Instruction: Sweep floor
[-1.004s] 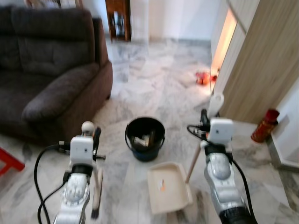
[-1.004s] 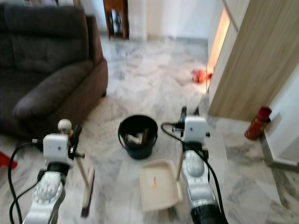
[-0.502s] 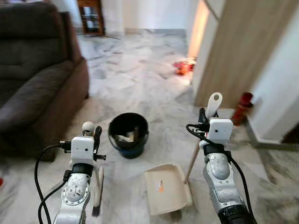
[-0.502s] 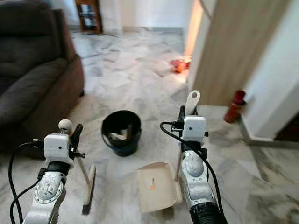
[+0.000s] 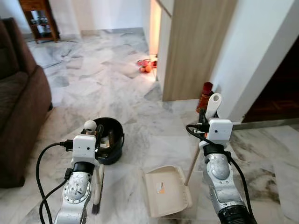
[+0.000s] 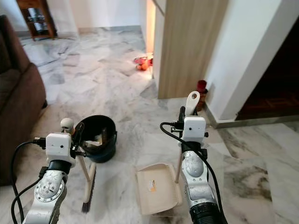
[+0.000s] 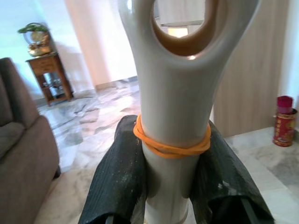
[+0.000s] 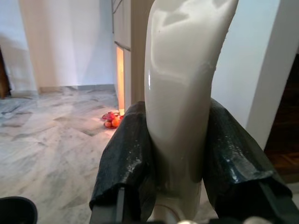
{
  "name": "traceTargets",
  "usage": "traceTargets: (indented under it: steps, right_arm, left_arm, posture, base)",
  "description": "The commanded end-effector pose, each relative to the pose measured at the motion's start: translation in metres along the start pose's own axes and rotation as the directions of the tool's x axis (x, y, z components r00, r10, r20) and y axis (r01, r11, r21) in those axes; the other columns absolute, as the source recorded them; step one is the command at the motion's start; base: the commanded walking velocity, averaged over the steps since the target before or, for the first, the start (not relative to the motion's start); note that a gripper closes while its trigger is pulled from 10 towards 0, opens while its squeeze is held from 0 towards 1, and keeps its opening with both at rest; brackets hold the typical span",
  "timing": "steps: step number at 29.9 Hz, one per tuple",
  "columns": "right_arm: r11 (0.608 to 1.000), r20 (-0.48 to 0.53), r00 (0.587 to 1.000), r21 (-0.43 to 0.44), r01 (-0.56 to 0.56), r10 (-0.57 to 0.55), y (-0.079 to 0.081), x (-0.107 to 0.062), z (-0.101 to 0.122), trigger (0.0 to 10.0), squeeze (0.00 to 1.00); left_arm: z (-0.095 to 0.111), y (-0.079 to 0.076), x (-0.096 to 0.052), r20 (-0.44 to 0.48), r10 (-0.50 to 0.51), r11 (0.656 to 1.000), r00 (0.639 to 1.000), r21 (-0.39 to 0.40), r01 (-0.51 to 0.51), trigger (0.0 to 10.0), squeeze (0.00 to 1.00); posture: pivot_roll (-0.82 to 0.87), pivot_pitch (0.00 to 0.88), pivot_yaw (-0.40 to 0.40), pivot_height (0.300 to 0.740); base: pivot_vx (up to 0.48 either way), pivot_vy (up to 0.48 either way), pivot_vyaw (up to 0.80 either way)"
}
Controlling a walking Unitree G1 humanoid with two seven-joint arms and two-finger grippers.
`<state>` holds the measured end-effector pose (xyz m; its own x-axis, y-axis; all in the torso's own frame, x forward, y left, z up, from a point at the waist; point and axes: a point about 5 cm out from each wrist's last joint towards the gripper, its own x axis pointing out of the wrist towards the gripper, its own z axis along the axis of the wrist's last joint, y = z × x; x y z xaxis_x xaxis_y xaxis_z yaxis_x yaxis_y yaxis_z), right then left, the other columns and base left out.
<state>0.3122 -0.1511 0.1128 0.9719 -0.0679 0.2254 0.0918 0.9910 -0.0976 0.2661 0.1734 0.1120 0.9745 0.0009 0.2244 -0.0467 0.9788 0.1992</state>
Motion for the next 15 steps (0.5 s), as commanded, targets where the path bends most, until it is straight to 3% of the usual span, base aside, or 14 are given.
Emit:
traceTargets:
  steps: [1,9,15]
  right_arm:
    - [1.000,0.034,0.999,0.005,-0.011,0.011,0.0035,0.0058,0.0083,10.0,0.00]
    - [1.000,0.029,0.999,0.005,-0.021,0.021,0.0046,0.0056,0.0076,10.0,0.00]
    - [1.000,0.031,0.999,0.005,-0.028,0.028,0.0060,0.0073,0.0087,10.0,0.00]
  left_arm:
    - [0.0027,0.0009,0.0038,0.016,-0.001,1.000,1.000,0.026,0.000,10.0,0.00]
    - [-0.0002,-0.0012,0.0038,0.003,-0.014,0.999,1.000,0.036,0.013,10.0,0.00]
    - [0.0004,-0.0021,0.0047,0.009,-0.014,0.999,1.000,0.033,0.014,10.0,0.00]
  posture:
    - [0.08,0.000,0.005,0.740]
    - [0.08,0.000,0.002,0.740]
    - [0.08,0.000,0.002,0.740]
  base:
    - [0.000,-0.311,-0.80]
    - [0.000,-0.037,-0.80]
    - [0.000,-0.256,-0.80]
